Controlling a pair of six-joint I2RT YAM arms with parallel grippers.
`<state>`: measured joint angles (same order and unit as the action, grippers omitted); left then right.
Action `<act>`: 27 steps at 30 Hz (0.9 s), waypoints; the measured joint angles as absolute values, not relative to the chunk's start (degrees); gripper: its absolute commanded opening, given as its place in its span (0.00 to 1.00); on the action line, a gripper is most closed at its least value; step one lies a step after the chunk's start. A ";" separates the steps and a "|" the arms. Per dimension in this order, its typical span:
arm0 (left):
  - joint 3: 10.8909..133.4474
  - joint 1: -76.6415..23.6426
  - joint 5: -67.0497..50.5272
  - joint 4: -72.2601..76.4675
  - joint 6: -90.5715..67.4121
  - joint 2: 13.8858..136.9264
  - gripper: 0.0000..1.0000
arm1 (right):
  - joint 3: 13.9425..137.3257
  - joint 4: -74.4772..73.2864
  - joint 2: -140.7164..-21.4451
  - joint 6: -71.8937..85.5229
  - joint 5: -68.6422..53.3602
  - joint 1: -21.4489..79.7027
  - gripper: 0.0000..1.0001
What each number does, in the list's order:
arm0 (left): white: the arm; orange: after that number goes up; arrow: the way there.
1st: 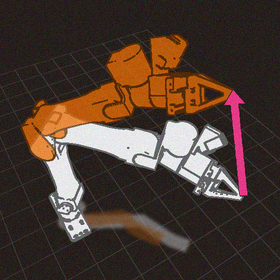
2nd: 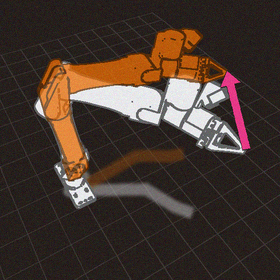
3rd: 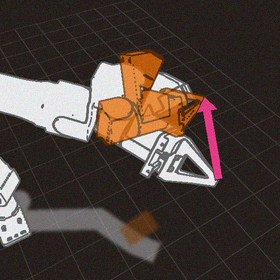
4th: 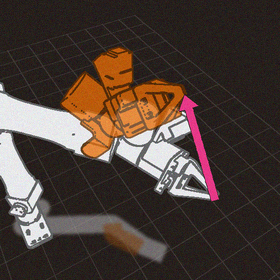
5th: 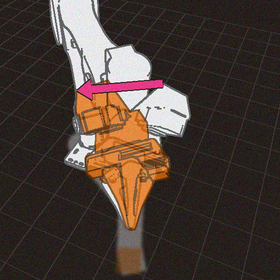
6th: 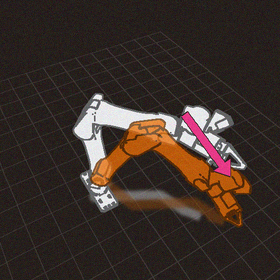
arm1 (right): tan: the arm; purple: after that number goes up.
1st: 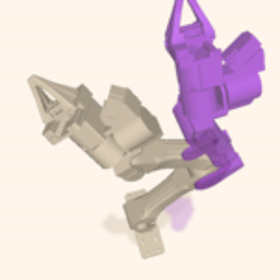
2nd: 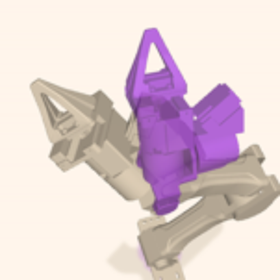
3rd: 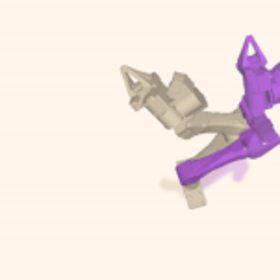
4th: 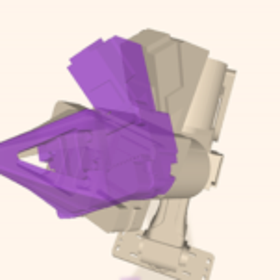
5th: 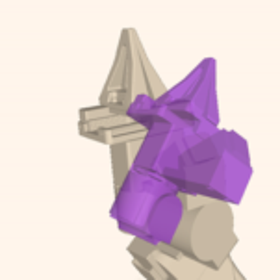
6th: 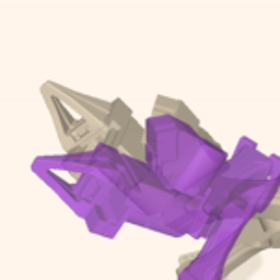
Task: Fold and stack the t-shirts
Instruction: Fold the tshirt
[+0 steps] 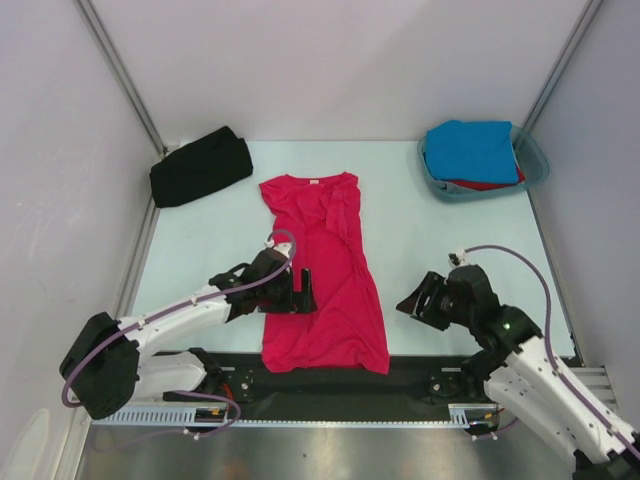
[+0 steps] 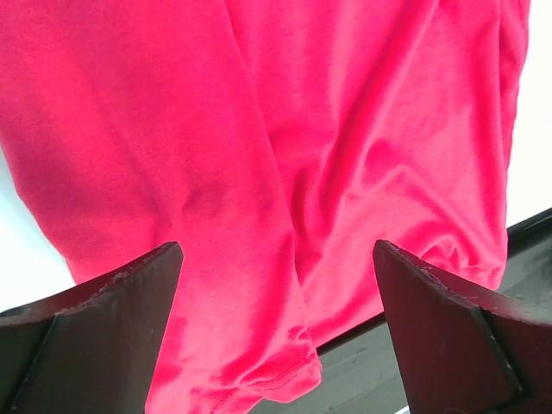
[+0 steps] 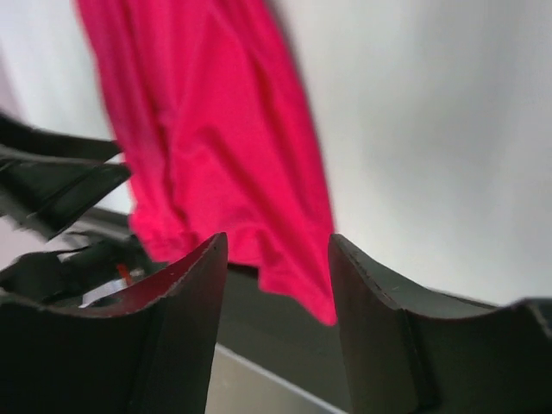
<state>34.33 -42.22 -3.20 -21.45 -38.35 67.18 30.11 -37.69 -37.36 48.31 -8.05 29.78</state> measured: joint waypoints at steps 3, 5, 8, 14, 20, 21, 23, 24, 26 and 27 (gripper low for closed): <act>34.35 -42.44 -3.20 -21.32 -38.28 66.81 1.00 | 27.73 -39.27 -29.04 53.65 -8.95 32.18 0.52; 34.35 -42.61 -3.20 -21.32 -37.98 66.46 1.00 | 26.61 -41.10 -25.06 57.14 -9.08 34.22 0.50; 34.35 -42.85 -3.18 -21.30 -37.45 65.80 1.00 | 25.34 -44.82 -22.74 60.93 -8.36 37.15 0.50; 34.35 -43.31 -3.16 -21.23 -37.41 65.54 1.00 | 24.95 -51.24 -25.61 64.93 -4.84 43.51 0.50; 34.35 -43.62 -2.94 -21.23 -37.41 65.54 1.00 | 22.57 -50.33 -33.06 66.06 -2.35 48.29 0.50; 34.35 -43.66 -2.94 -21.23 -37.41 65.54 1.00 | 21.74 -49.47 -34.22 66.24 -2.17 48.99 0.50; 34.35 -43.68 -2.79 -21.23 -37.41 65.54 1.00 | 20.47 -47.92 -36.14 66.32 -1.76 50.24 0.50; 34.35 -43.70 -2.70 -21.23 -37.41 65.54 1.00 | 19.86 -46.76 -37.12 66.41 -1.72 50.74 0.50; 34.35 -43.70 -2.59 -21.26 -37.39 65.54 1.00 | 18.83 -44.01 -38.87 66.48 -1.61 51.75 0.50; 34.35 -43.72 -2.55 -21.28 -37.39 65.54 1.00 | 18.39 -42.52 -39.53 66.57 -1.50 52.31 0.50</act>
